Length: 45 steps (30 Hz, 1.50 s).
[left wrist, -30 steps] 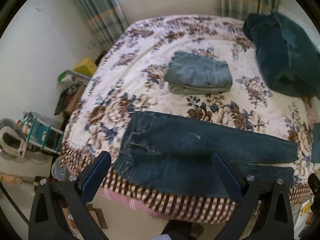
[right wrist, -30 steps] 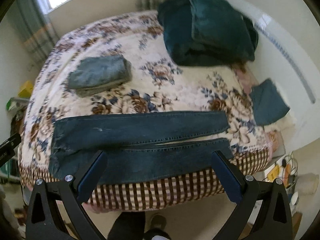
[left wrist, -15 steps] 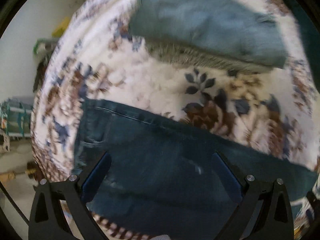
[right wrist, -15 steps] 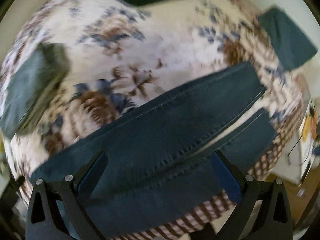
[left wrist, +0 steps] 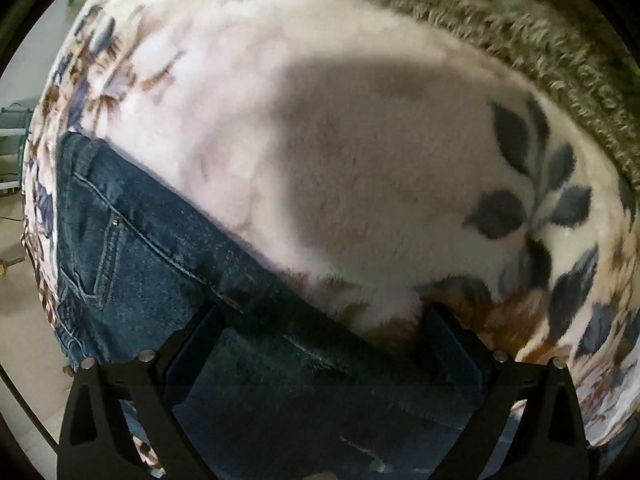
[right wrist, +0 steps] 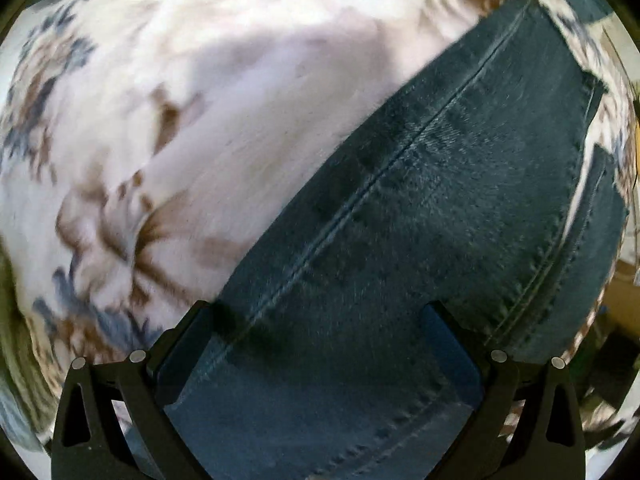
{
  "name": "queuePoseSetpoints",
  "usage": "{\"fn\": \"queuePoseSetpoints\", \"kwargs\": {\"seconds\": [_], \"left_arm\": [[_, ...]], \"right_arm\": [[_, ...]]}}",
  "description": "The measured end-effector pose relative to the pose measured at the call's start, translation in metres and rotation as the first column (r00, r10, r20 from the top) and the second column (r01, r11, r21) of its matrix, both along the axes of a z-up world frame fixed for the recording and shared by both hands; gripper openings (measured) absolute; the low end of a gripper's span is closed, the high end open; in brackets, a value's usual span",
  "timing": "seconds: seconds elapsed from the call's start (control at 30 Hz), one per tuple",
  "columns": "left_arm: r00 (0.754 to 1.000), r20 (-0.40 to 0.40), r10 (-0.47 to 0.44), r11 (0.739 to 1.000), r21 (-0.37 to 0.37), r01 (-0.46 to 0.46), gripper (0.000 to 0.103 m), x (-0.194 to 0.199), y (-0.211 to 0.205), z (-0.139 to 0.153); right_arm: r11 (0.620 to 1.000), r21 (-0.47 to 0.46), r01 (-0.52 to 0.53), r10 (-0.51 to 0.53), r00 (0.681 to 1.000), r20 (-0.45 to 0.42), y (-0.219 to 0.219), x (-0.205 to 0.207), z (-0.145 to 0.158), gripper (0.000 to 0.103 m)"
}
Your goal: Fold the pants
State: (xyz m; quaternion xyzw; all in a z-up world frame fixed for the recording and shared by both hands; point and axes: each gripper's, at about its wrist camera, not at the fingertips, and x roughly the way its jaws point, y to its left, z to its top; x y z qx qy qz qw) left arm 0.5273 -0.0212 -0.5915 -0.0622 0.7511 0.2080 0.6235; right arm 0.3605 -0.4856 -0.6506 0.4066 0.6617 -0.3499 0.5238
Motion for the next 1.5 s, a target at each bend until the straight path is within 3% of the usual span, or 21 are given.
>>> {"fn": "queuePoseSetpoints", "kwargs": {"seconds": [0.03, 0.1, 0.17, 0.2, 0.3, 0.33, 0.37, 0.67, 0.77, 0.83, 0.93, 1.1, 1.3, 1.5], "left_arm": [[1.000, 0.023, -0.004, 1.000, 0.011, 0.004, 0.085, -0.005, -0.002, 0.005], [0.998, 0.059, -0.007, 0.999, 0.046, 0.004, 0.048, -0.015, -0.005, 0.019], [0.996, 0.092, 0.011, 0.998, 0.068, -0.017, 0.028, -0.029, 0.000, 0.030], [0.994, 0.110, 0.022, 0.998, 0.053, -0.028, 0.022, -0.034, 0.003, 0.034], [0.986, 0.163, 0.030, 0.999, 0.008, -0.032, 0.013, -0.054, 0.007, 0.048], [0.984, 0.177, 0.023, 1.000, 0.001, -0.024, 0.012, -0.061, 0.006, 0.054], [0.982, 0.188, 0.008, 1.000, 0.003, -0.009, 0.011, -0.067, 0.002, 0.062], [0.937, 0.342, 0.072, 0.996, -0.074, -0.049, 0.007, -0.144, -0.001, 0.169], [0.917, 0.387, 0.096, 0.993, -0.100, -0.062, 0.007, -0.165, -0.007, 0.198], [0.906, 0.406, 0.120, 0.990, -0.120, -0.078, 0.007, -0.175, -0.006, 0.209], [0.894, 0.425, 0.143, 0.986, -0.140, -0.091, 0.007, -0.185, 0.029, 0.202], [0.895, 0.412, 0.169, 0.983, -0.130, -0.126, 0.007, -0.258, 0.047, 0.202], [0.918, 0.347, 0.192, 0.981, -0.076, -0.177, 0.007, -0.310, 0.056, 0.145], [0.934, 0.311, 0.174, 0.985, -0.037, -0.171, 0.008, -0.321, 0.058, 0.084]], "right_arm": [[1.000, 0.004, 0.017, -0.017, 1.000, 0.001, 0.001, -0.002, -0.002, 0.103], [0.999, 0.011, 0.044, -0.045, 0.999, 0.004, 0.002, -0.007, -0.004, 0.097], [0.998, 0.020, 0.054, -0.054, 0.998, 0.015, 0.005, -0.008, -0.004, 0.081], [0.998, 0.024, 0.054, -0.055, 0.998, 0.025, 0.007, -0.010, -0.003, 0.076], [0.996, 0.051, 0.072, -0.076, 0.995, 0.069, 0.018, -0.017, 0.002, 0.042], [0.995, 0.063, 0.078, -0.083, 0.993, 0.082, 0.021, -0.020, 0.003, 0.023], [0.994, 0.076, 0.081, -0.088, 0.992, 0.092, 0.026, -0.023, 0.004, 0.013], [0.998, 0.059, -0.018, 0.006, 0.980, 0.198, 0.075, -0.060, 0.053, 0.007], [0.996, 0.065, -0.053, 0.035, 0.966, 0.254, 0.080, -0.065, 0.076, 0.007], [0.995, 0.068, -0.077, 0.055, 0.957, 0.285, 0.055, -0.056, 0.084, 0.007], [0.991, 0.065, -0.115, 0.088, 0.943, 0.322, 0.040, -0.095, 0.111, 0.007], [0.983, 0.062, -0.174, 0.144, 0.932, 0.333, 0.007, -0.176, 0.142, 0.007], [0.976, 0.073, -0.206, 0.177, 0.941, 0.288, 0.013, -0.222, 0.104, 0.007], [0.968, 0.071, -0.240, 0.216, 0.946, 0.243, 0.019, -0.235, 0.060, 0.007]]}}
